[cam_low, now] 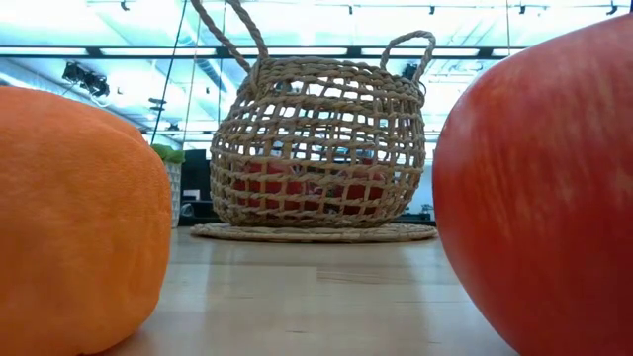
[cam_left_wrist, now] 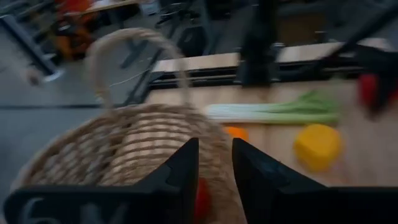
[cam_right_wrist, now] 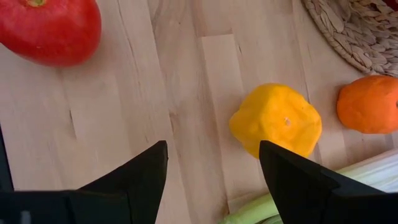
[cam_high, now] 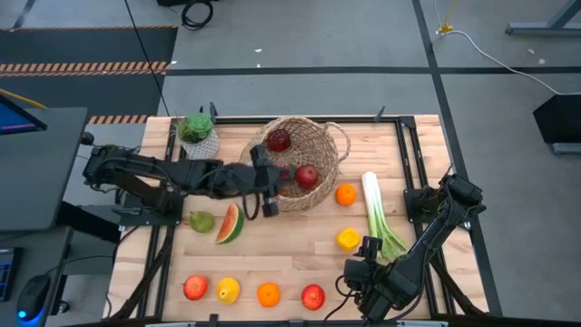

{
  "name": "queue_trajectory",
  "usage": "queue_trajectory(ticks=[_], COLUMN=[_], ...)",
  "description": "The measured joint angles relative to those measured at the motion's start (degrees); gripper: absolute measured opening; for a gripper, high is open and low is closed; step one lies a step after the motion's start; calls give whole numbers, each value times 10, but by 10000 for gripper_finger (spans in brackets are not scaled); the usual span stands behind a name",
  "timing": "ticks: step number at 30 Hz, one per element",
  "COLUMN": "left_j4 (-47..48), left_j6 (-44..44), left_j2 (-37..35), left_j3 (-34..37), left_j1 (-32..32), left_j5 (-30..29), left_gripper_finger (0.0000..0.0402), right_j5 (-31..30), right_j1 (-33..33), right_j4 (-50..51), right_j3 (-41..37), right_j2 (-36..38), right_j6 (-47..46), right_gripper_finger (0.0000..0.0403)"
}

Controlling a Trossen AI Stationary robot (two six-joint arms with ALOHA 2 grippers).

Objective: Build produce basket
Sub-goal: Put the pear into the basket

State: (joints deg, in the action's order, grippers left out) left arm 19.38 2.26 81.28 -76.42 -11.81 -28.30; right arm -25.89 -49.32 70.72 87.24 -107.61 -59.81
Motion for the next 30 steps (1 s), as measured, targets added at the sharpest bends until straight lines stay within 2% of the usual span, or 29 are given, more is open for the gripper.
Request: queue_trajectory(ticks=[8, 13, 22, 30], left_j4=[68, 157, 264, 282], left_j6=[-51, -148, -309, -419], left_j2=[-19, -14, -13, 40], left_j3=[0, 0, 0, -1], left_j1=[-124, -203, -302, -391], left_j5=[1, 4, 0, -6], left_gripper_finger=[105, 105, 105, 105], right_j5=[0, 0, 9, 17], right_j1=[-1, -1, -1, -1], right_j4=[0, -2, -4, -5], right_j3=[0, 0, 0, 0], right_j2=[0, 0, 0, 0], right_j6=[0, 0, 0, 0], right_gripper_finger=[259, 259, 259, 259])
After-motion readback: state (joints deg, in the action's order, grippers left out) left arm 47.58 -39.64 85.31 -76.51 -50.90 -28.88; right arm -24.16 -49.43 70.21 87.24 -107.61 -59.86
